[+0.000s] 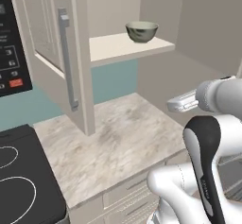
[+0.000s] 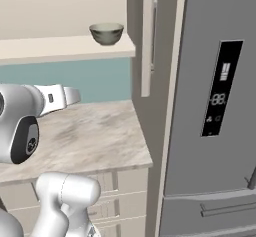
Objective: Take the smaller bowl and place it next to the appetizer plate on the dining counter , and place the larger bowl next to the plate with cooked food.
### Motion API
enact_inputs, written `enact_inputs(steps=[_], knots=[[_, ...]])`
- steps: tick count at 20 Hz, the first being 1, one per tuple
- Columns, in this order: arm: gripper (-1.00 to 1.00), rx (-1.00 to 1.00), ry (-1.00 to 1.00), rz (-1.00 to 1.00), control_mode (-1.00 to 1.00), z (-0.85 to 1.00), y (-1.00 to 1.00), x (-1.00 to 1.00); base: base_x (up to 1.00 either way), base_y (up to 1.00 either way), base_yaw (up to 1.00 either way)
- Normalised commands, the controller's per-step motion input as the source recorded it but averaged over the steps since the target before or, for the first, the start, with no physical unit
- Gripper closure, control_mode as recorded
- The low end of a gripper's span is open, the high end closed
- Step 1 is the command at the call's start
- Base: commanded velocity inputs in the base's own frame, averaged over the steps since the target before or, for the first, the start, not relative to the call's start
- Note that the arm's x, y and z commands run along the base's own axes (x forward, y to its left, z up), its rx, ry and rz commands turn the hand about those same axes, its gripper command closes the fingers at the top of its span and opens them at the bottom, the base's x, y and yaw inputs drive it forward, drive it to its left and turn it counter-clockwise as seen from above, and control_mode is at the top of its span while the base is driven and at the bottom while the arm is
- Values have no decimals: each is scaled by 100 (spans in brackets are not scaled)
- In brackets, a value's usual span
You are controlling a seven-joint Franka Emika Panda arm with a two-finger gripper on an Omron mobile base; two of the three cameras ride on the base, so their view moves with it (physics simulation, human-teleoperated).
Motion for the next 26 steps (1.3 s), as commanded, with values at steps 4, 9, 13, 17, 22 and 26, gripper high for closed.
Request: enact_inputs(steps=[4,9,13,17,22,26], knots=[[-100,0,0,0,100,0,0,0,86,0,25],[-100,0,0,0,100,0,0,0,77,0,21],[-100,0,0,0,-100,-1,0,21,26,0,1],[-100,0,-3,-5,-100,30,0,26,0,0,0],[-100,1,0,-14,-100,78,0,-1,0,0,0],[-100,26,4,-23,-100,28,0,-7,0,0,0]])
